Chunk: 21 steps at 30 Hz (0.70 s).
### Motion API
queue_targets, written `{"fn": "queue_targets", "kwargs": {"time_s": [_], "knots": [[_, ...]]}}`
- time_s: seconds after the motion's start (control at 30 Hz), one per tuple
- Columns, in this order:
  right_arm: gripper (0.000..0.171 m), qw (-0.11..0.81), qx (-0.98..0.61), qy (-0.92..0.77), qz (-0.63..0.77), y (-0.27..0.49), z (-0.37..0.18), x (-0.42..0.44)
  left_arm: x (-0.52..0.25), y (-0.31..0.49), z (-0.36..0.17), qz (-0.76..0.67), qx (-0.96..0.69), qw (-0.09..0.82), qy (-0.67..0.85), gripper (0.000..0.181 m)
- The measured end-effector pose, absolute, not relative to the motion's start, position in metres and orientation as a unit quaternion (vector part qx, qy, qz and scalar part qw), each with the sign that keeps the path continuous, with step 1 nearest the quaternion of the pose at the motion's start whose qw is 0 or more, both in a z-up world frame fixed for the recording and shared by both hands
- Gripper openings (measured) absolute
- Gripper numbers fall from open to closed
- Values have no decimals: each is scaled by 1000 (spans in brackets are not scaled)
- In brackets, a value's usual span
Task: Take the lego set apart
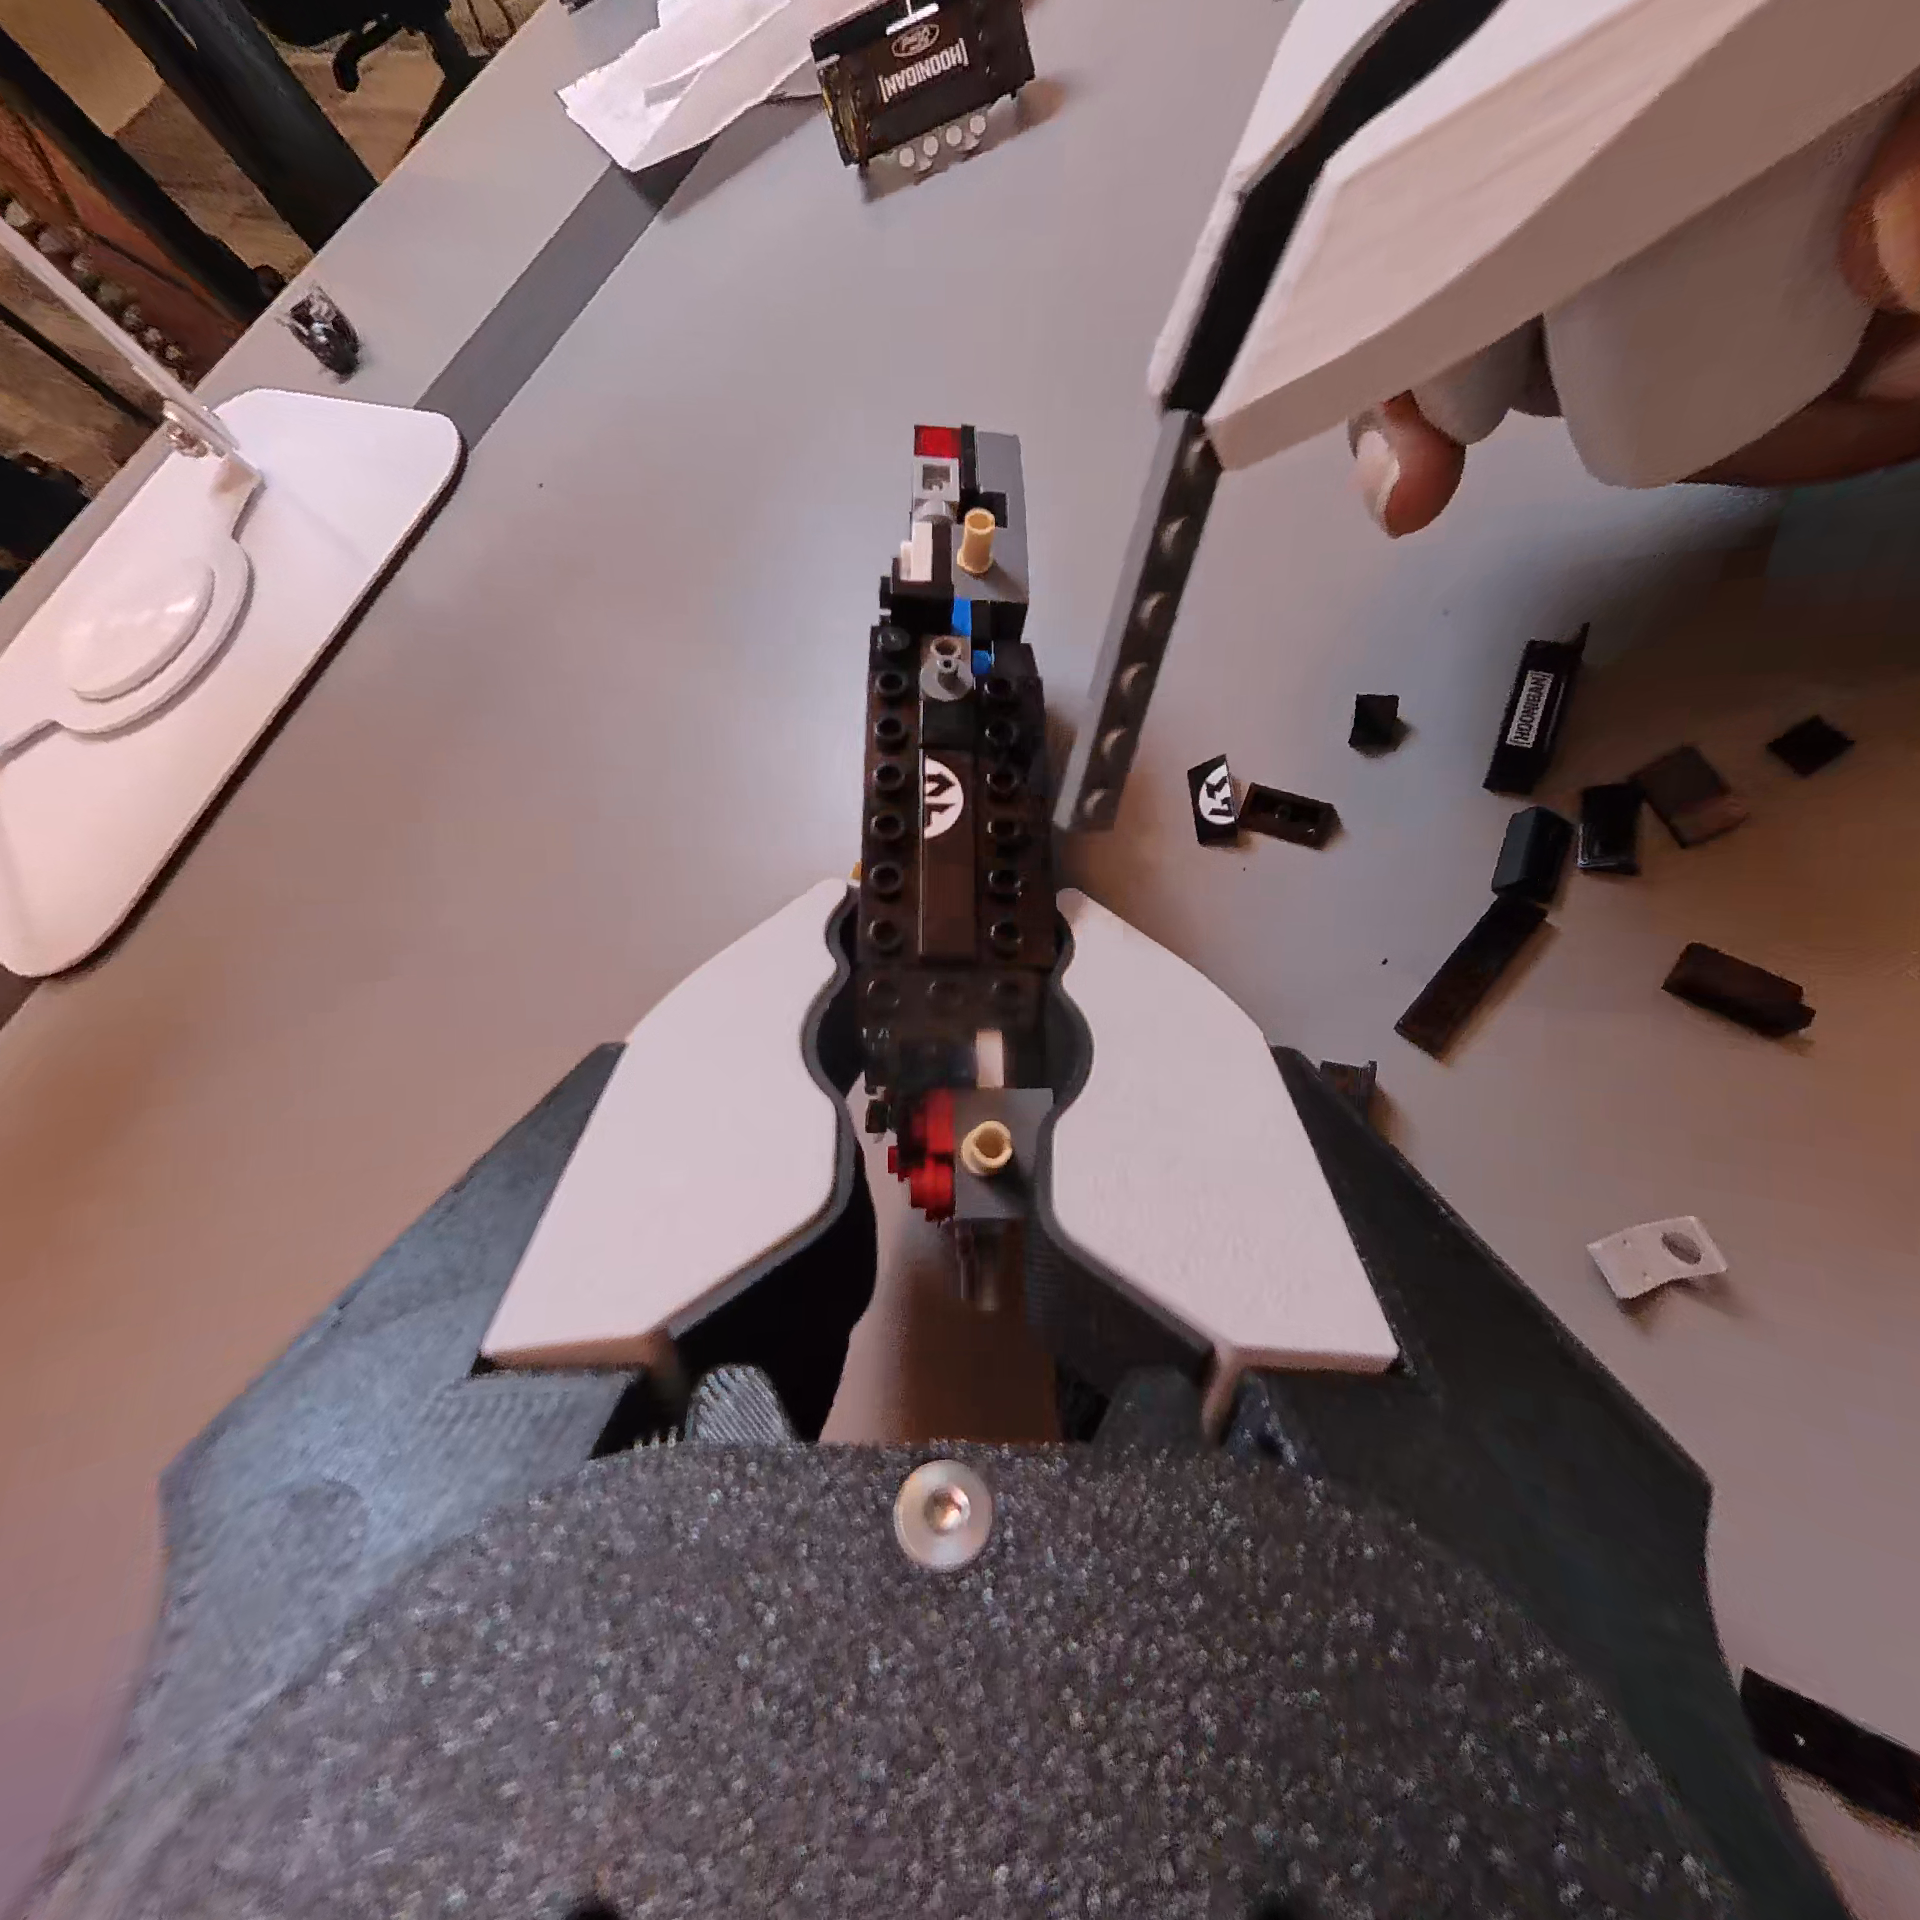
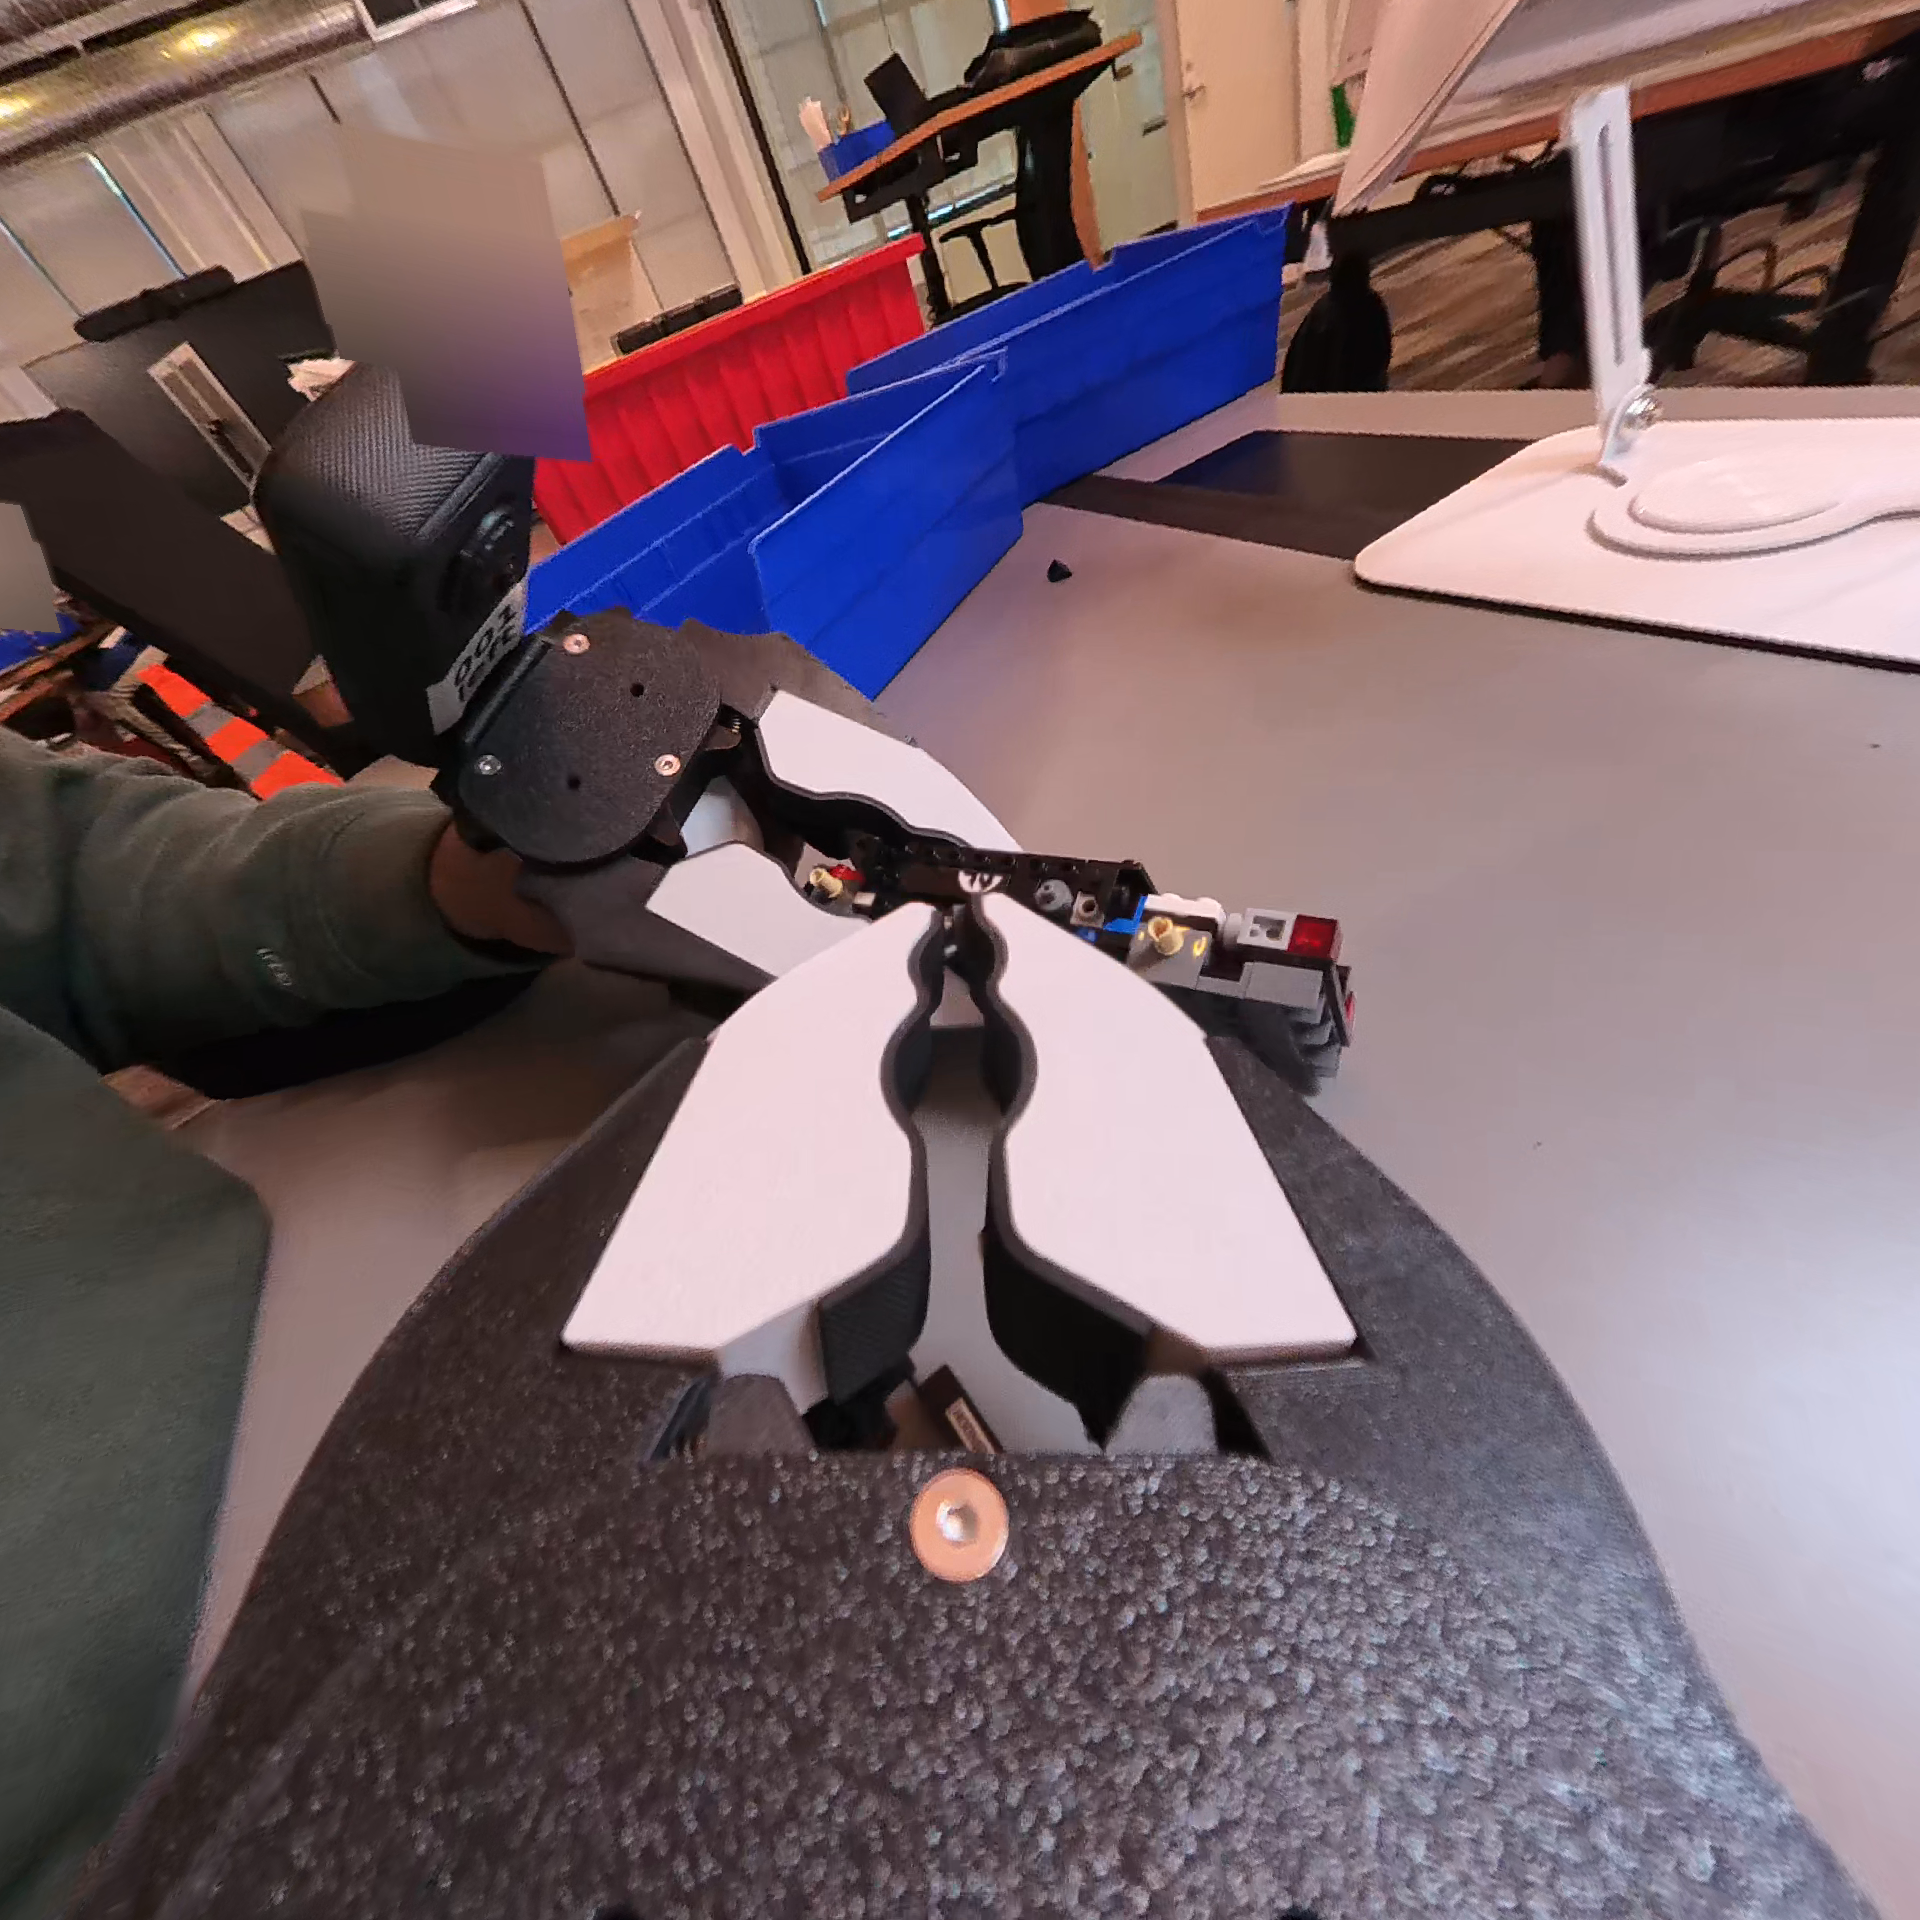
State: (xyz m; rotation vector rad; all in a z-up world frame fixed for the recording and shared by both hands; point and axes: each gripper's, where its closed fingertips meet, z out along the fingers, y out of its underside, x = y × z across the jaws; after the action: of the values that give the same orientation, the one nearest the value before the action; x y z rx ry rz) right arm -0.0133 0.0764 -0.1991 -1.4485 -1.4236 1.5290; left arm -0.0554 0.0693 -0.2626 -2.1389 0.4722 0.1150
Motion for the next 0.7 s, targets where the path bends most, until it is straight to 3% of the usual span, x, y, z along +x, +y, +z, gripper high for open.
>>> {"fn": "queue_targets", "kwargs": {"time_s": [0.3,0.7], "knots": [[5,248,-578,-558,542,75,-218,-13,-56,68,-261,2,-866,470,172,31],[28,313,-555,-621,457,92,-222,-8,-55,68,-260,-2,-859,480,177,31]]}}
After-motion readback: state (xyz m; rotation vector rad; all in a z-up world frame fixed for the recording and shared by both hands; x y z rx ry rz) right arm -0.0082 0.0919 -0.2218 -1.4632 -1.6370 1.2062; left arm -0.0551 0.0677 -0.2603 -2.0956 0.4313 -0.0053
